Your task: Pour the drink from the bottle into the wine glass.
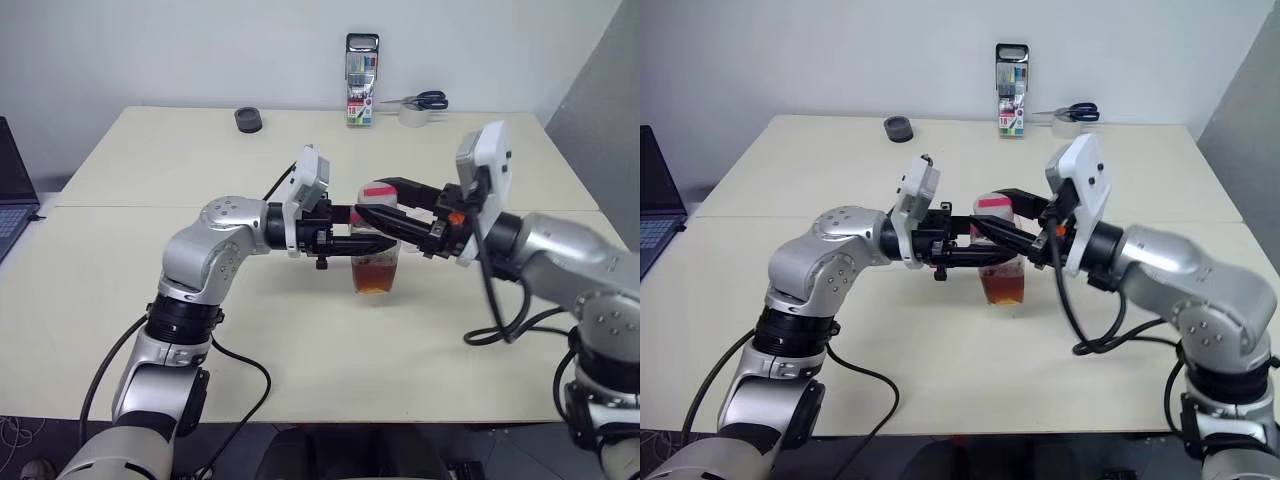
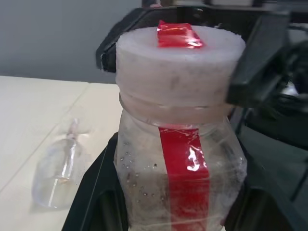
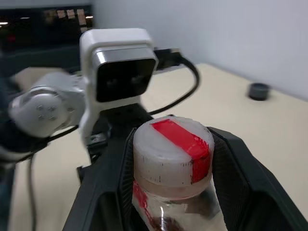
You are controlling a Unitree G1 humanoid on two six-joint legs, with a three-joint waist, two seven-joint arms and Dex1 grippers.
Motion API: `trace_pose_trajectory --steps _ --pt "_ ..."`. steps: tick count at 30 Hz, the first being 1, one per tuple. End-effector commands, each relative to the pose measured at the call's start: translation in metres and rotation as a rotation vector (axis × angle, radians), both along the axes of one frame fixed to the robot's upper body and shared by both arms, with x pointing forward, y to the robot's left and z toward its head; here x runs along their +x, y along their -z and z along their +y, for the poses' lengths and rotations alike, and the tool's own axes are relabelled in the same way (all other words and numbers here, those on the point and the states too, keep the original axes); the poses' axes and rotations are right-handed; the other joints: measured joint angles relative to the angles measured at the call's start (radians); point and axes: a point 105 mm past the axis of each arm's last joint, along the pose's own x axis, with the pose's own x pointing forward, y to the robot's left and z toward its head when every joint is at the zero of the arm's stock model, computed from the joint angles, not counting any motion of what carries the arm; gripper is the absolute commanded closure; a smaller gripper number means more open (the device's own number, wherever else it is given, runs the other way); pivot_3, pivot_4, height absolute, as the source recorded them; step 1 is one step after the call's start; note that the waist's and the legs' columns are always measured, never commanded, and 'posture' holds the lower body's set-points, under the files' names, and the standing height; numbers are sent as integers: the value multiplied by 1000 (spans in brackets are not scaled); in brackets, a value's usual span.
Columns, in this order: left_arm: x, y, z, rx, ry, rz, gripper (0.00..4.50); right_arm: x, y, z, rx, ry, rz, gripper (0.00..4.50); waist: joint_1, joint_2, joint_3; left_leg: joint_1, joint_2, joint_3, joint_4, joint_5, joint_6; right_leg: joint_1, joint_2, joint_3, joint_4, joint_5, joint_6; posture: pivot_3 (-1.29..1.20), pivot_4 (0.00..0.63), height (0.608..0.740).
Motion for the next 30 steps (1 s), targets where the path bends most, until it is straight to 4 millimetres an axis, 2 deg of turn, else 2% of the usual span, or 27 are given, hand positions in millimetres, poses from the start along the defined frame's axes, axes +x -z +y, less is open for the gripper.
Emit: trace_pose_trajectory --steps 1,5,6,9,12,16,22,30 --pt "-32 -15 -12 -1 201 -65 2622 12 -17 -5 19 -53 -35 2598 0 0 0 0 0 0 0 0 0 0 0 0 0 0 0 0 150 740" --pt "-26 -18 -10 -2 181 -72 2622 15 -22 -10 30 -53 -34 2598 2 0 0 -1 0 0 0 0 0 0 0 0 0 0 0 0 150 740" --pt "-23 -19 -10 -3 169 -76 2622 14 -22 -12 39 -51 -24 1880 3 0 0 -1 0 0 0 0 0 0 0 0 0 0 0 0 150 740" --pt "-17 -21 -9 -13 133 -83 2622 7 -18 -19 42 -26 -6 938 7 0 0 -1 0 0 1 0 0 0 -1 0 0 0 0 0 150 740" --pt "-9 -21 -7 -21 89 -82 2622 -1 -13 -28 46 71 -11 16 6 0 0 -2 0 -1 1 0 0 0 -1 0 0 0 0 0 150 740" --pt "-5 -18 -4 -26 56 -74 2622 -8 -12 -33 57 217 -83 16 1 0 0 -2 0 -1 1 0 0 -1 -1 0 2 0 0 0 150 740" --pt "0 -16 -4 -31 27 -64 2622 -16 -17 -20 89 318 -161 16 0 0 0 0 0 -1 1 1 0 -1 0 0 4 0 0 0 150 740" --pt "1 -20 -7 -26 39 -79 2622 -22 -17 -6 118 317 -155 16 1 0 0 -1 0 -1 1 1 0 -1 -1 0 3 0 0 0 150 740"
